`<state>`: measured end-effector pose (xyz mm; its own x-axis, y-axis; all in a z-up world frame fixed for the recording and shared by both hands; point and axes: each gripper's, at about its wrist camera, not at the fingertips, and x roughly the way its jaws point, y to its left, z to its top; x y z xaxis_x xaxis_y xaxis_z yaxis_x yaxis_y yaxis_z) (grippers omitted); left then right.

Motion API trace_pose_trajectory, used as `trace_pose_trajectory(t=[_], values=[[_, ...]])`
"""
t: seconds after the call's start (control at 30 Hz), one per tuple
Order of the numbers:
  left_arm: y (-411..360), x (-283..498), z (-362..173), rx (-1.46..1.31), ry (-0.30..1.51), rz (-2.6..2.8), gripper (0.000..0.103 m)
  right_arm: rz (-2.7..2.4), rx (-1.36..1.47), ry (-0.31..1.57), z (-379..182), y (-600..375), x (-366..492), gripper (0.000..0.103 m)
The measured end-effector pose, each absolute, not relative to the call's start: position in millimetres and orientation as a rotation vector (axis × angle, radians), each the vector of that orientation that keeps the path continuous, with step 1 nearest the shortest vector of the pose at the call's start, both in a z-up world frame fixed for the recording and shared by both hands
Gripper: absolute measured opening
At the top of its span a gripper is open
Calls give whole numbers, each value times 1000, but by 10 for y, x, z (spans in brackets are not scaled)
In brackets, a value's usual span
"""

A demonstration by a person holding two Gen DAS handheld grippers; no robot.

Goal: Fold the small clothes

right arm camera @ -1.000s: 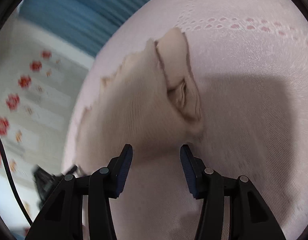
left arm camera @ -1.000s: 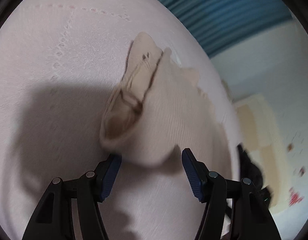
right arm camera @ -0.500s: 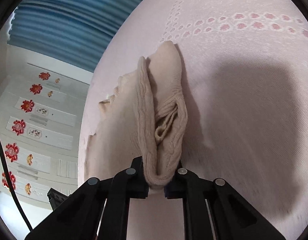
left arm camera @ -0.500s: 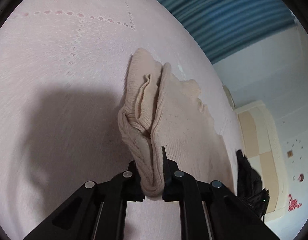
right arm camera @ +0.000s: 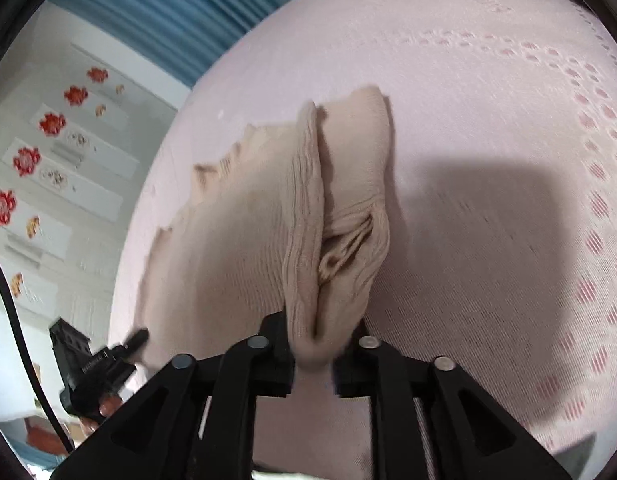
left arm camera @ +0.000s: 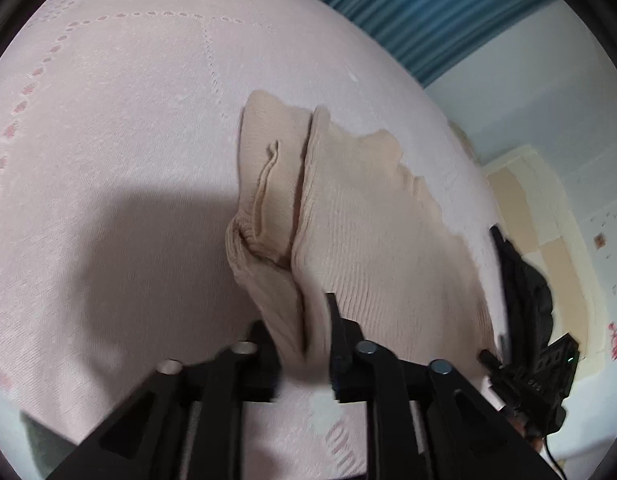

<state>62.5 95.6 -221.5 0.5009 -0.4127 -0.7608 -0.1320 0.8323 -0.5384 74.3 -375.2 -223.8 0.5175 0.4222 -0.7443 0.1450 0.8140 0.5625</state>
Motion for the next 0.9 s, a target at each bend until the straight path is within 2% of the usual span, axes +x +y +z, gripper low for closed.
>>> trace_pose_trajectory(t=[0.03,0.13,0.23,0.43,0.6,0.7,0.73,0.77,0.8,0.83,0.9], values=[[949,678,-2213,-566,1059,-171,28,170,600,1035,-2231,-3773,697,26],[1035,707,-2080,-512,1032,-137,30,121,515,994,-2088,-3880,640,30],[1085,842,-1891,-460,964,-133,44,89,473,931,-1883,-3949,705,30],[809,1593,-1704,-351,954,-179,44,65,441,887,-1682,-3815,1357,32],[704,2059,-1866,-278,998,-106,44,55,406,909,-1793,-3563,1903,32],[688,2210,-2042,-297,1034,-90,31,-2,370,964,-1983,-3519,2123,32],[673,2247,-2063,-297,1040,-82,18,-1,375,979,-2035,-3503,2187,32],[689,2278,-2092,-301,1038,-76,11,4,379,1002,-2111,-3491,2255,31],[650,2289,-2097,-308,1029,-81,8,3,370,1011,-2138,-3473,2296,23],[684,2289,-2073,-328,999,-96,7,0,351,1011,-2148,-3445,2314,6],[767,2269,-1956,-389,913,-122,6,29,318,973,-2095,-3414,2301,6]])
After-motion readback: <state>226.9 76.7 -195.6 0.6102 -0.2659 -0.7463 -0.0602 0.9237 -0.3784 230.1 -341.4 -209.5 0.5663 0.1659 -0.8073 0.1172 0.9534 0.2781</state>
